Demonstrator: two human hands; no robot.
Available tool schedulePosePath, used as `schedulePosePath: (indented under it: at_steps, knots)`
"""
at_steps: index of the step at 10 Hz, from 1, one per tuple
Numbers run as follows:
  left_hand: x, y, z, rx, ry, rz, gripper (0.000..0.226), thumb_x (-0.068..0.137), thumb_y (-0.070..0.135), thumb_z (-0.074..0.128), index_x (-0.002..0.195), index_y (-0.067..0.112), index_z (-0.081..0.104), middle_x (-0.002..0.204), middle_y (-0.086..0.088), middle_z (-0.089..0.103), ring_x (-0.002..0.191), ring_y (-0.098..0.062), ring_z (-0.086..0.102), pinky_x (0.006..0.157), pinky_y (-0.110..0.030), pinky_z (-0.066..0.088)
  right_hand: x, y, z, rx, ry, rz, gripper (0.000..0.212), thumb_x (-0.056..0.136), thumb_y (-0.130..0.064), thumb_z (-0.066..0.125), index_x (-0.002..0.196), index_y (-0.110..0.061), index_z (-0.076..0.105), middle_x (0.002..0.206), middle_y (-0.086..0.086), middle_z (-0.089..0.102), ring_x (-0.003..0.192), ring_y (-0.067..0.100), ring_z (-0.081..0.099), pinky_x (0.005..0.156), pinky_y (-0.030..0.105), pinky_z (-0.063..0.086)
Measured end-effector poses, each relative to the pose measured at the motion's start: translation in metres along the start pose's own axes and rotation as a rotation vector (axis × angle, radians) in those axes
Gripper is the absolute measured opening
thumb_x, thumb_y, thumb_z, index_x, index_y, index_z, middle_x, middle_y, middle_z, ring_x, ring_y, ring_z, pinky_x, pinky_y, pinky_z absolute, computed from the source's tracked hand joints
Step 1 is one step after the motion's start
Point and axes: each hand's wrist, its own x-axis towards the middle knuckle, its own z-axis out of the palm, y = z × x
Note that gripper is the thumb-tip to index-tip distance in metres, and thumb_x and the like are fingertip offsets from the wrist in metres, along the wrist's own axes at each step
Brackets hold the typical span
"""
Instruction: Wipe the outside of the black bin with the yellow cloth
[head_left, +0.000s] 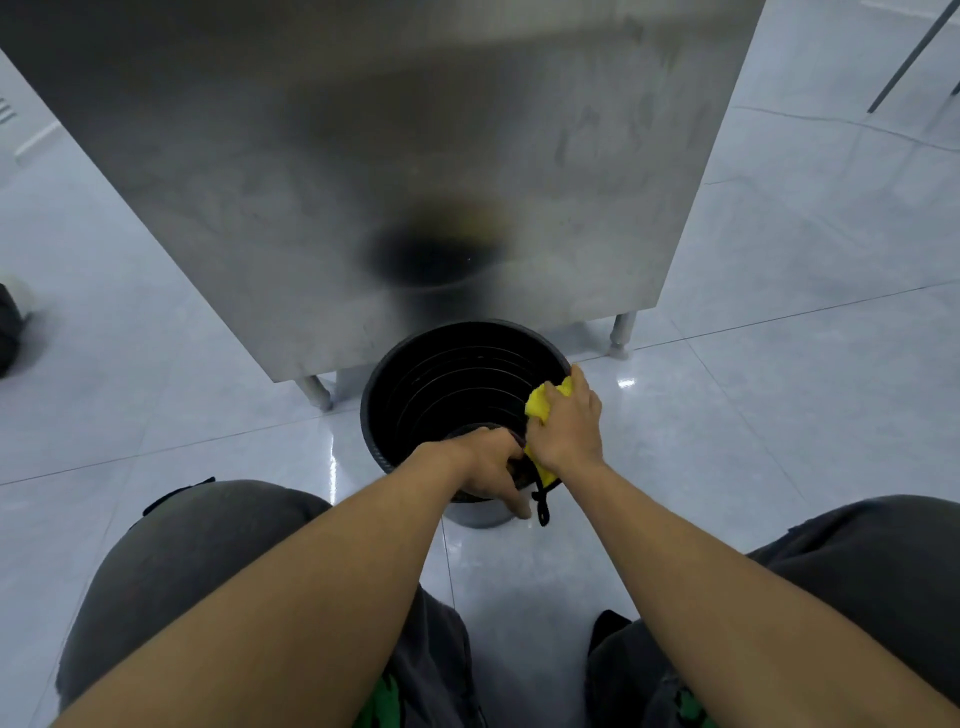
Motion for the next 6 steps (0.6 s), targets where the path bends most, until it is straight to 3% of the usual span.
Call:
schedulePosePath:
  at_steps: [1,2,3,4,5,6]
  knots:
    - [-0.003,0.001,-0.001,-0.065,-0.041,-0.035,0.056,0.063,0.058,0.083,0.104,0.024,0.063,0.097,0.007,0.063,0.090,-0.015,0.059,0.080,-0.033,0.052,-0.004,-0.007,-0.002,0.100,-0.017,0.059,0.068,0.092,-0.027,0.057,0.156,-0.017,0.032,0.169,0.006,-0.008,0.153,0.036,0.007,0.119,0.044,0.027]
    - [-0.003,-0.001,-0.001,-0.054,-0.072,-0.059,0.068,0.058,0.066,0.081,0.109,0.024,0.065,0.107,0.006,0.066,0.101,-0.019,0.062,0.092,-0.042,0.054,-0.003,-0.007,0.001,0.254,0.064,0.071,0.075,0.092,-0.008,0.057,0.158,-0.025,0.025,0.167,0.012,0.006,0.149,0.040,0.024,0.115,0.046,0.035]
    - [-0.007,0.002,-0.005,-0.035,-0.107,-0.092,0.072,0.061,0.071,0.076,0.114,0.025,0.064,0.115,0.005,0.064,0.105,-0.018,0.060,0.094,-0.040,0.052,-0.001,-0.005,0.002,0.294,0.099,0.116,0.081,0.088,0.002,0.061,0.157,-0.016,0.021,0.158,0.013,0.029,0.142,0.034,0.038,0.109,0.041,0.042]
    - [-0.008,0.004,-0.008,0.023,-0.121,-0.120,0.064,0.074,0.074,0.059,0.113,0.024,0.064,0.109,0.001,0.063,0.099,-0.019,0.059,0.087,-0.036,0.051,0.002,-0.006,0.004,0.270,0.091,0.160,0.081,0.088,-0.009,0.063,0.156,-0.014,0.020,0.156,0.011,0.032,0.144,0.033,0.034,0.111,0.047,0.040]
    - [-0.018,0.007,-0.017,0.098,-0.051,-0.158,0.066,0.084,0.070,0.041,0.121,0.020,0.062,0.108,-0.004,0.064,0.095,-0.022,0.061,0.087,-0.040,0.051,-0.002,-0.014,-0.001,0.133,0.101,0.151,0.078,0.093,-0.035,0.057,0.158,-0.016,0.018,0.164,0.011,0.022,0.152,0.033,0.019,0.119,0.056,0.026]
    - [-0.022,0.009,-0.032,0.214,0.185,-0.155,0.056,0.098,0.051,0.032,0.137,0.017,0.051,0.129,-0.011,0.059,0.108,-0.030,0.058,0.091,-0.045,0.049,0.004,-0.030,-0.014,0.082,0.143,0.080,0.075,0.096,-0.046,0.051,0.157,-0.014,0.023,0.165,0.011,0.025,0.152,0.032,0.022,0.122,0.052,0.022]
